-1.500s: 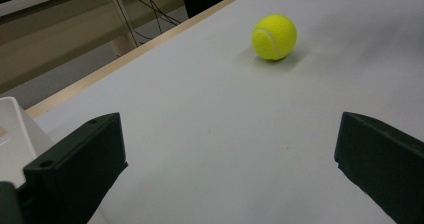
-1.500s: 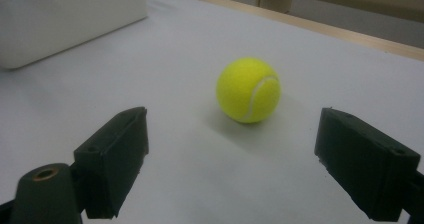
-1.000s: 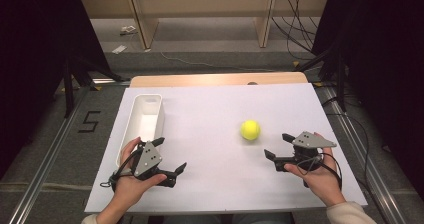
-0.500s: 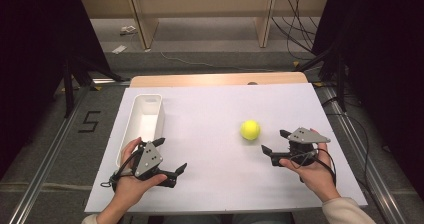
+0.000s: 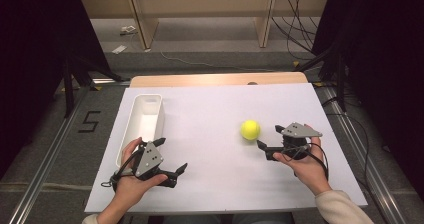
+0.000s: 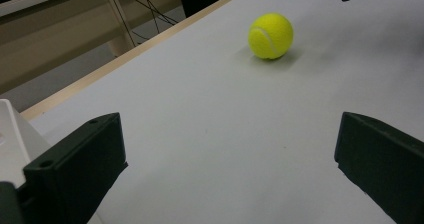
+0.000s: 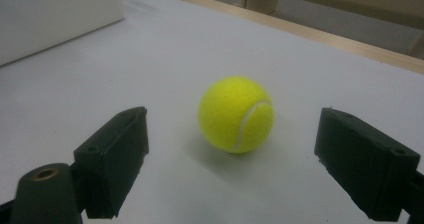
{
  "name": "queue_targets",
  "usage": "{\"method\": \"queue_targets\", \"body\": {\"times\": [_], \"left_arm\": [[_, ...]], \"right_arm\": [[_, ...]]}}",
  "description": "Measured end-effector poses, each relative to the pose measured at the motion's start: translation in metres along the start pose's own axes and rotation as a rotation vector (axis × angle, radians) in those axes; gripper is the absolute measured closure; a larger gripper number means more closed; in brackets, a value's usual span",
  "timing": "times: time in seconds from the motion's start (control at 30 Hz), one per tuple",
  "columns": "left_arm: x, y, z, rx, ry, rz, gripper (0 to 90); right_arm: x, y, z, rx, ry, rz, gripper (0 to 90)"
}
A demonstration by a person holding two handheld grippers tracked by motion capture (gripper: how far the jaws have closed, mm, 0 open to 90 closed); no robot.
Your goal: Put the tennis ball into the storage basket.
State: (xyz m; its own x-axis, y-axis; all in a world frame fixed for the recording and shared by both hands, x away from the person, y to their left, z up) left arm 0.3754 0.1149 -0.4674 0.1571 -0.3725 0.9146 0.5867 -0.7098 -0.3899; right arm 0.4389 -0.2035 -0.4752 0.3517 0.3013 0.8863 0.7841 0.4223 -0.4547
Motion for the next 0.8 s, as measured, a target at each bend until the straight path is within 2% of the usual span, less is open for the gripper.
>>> {"method": "queue_targets", "body": {"times": [0.8], "left_arm": [[0.0,0.0,0.0,0.0,0.005,-0.001,0.0]], "right_arm": [[0.006,0.045,0.004,-0.012,0.0,0.048,14.8]]}}
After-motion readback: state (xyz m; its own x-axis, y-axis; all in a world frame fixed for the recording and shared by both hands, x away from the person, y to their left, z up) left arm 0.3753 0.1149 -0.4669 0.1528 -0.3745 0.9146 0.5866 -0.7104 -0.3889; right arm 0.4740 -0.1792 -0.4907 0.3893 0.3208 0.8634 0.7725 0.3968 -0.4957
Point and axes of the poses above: each handheld gripper's, and its own axes: y roughly forward along the jaws, x roughly out of its top, z roughly to its left, the point moved 8 cm from there along y, roughly forward along the jaws, and after that the axes turned 8 degrees about -x, right-handed, at the moved point
